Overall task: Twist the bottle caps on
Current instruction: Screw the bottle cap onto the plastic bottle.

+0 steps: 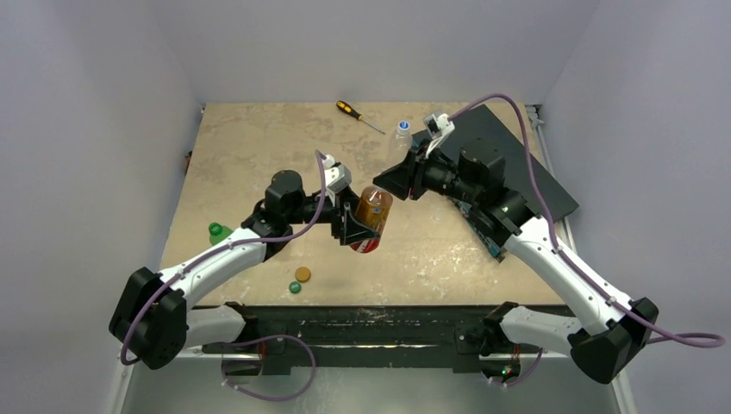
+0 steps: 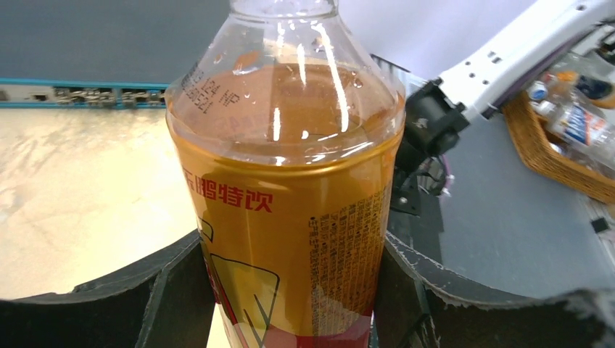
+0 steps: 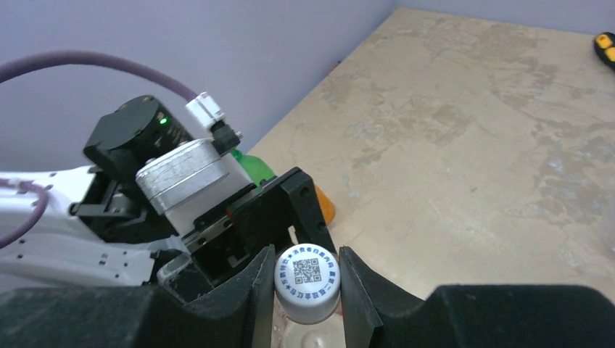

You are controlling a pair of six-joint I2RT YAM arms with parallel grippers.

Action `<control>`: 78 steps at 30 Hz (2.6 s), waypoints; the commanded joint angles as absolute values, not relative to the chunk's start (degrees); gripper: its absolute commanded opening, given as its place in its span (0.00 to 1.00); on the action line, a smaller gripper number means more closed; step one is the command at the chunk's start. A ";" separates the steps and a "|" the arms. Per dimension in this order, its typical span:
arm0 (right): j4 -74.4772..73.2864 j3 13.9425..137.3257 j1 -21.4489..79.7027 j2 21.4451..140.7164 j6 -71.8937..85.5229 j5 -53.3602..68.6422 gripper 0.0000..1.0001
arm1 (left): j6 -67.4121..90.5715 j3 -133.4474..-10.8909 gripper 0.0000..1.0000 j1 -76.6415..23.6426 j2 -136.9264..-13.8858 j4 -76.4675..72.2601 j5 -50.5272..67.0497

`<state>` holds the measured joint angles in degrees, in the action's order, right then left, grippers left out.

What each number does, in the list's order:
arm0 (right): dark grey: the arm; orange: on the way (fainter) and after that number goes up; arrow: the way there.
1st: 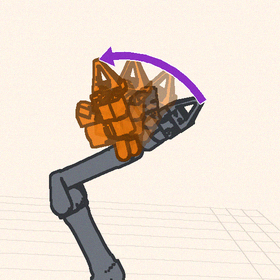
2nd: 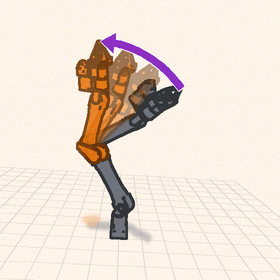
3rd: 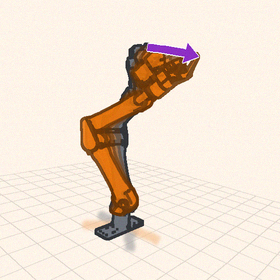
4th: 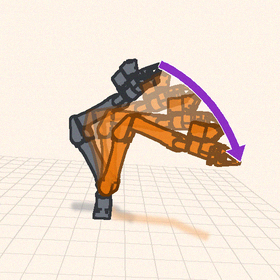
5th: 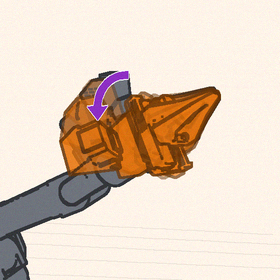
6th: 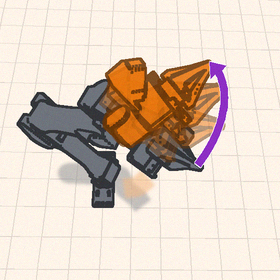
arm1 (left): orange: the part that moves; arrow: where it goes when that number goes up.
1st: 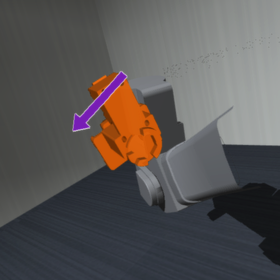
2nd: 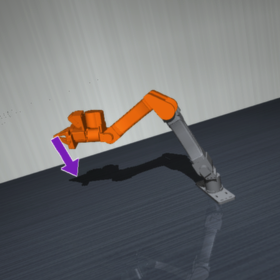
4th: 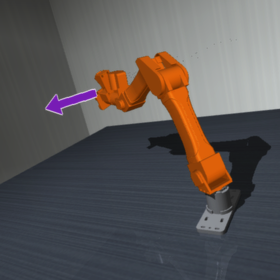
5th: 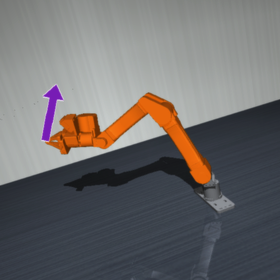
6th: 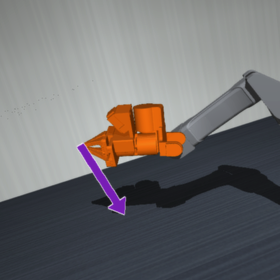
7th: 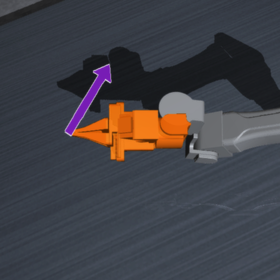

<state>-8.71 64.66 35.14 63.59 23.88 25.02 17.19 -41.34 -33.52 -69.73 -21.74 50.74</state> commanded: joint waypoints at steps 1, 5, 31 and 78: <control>-16.88 65.54 38.11 66.37 24.95 15.42 0.00 | 17.61 -44.60 0.00 -33.37 -67.80 -26.48 35.54; -19.08 66.87 40.26 68.44 27.36 7.00 0.00 | 12.24 -47.06 0.00 -36.64 -67.41 -20.98 25.19; -23.16 81.19 37.68 70.27 26.26 1.46 0.99 | 1.41 -51.08 0.00 -39.24 -69.62 -5.82 24.02; 24.29 57.39 28.35 65.91 40.41 50.33 0.54 | 13.87 -48.87 0.00 -32.30 -70.58 -15.41 62.82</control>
